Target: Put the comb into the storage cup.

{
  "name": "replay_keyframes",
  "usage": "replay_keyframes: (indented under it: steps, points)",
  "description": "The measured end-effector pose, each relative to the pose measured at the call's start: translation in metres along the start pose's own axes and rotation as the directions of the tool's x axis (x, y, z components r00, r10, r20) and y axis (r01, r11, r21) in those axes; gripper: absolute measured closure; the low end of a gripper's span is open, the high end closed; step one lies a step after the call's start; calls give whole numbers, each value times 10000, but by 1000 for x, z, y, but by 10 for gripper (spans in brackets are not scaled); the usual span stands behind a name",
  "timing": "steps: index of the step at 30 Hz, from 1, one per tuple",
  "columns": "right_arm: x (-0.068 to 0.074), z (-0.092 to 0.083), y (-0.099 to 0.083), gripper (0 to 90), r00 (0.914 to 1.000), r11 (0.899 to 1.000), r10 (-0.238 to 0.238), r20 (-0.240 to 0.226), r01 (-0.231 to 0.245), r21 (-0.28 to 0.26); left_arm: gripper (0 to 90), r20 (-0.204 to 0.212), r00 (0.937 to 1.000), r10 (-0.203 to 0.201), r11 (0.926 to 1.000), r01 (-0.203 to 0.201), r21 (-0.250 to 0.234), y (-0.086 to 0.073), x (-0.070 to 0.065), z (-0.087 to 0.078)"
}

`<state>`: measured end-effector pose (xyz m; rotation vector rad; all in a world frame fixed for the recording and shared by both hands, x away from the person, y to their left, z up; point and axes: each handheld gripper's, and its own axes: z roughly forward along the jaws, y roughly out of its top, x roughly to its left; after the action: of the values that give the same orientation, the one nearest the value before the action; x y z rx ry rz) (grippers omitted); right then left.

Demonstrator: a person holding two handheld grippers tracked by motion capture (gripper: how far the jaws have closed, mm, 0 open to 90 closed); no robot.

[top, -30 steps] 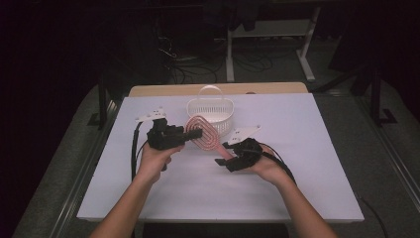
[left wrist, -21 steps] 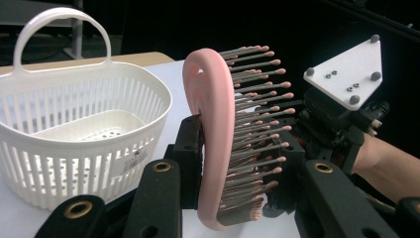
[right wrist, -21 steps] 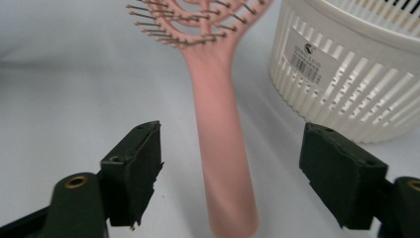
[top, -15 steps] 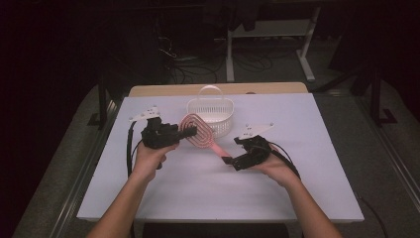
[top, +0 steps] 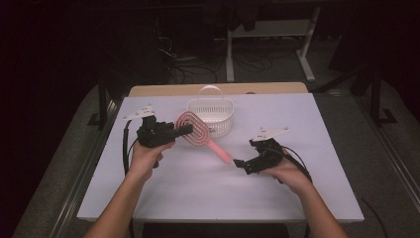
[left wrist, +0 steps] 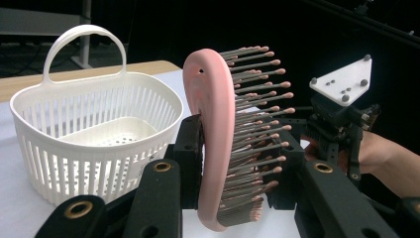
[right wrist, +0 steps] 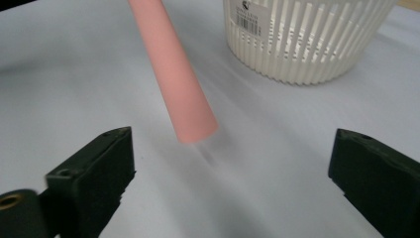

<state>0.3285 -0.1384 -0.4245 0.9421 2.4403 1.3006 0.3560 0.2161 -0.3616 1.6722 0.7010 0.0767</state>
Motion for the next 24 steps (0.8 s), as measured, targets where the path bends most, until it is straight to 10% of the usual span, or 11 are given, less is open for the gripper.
replay_keyframes:
  steps: [24]
  points:
    - [-6, -30, -59, 10, 9961, 9973, 684, 551, -668, -317, 658, -44, 10000, 62, 9998, -63, -175, 3, 1, -6]
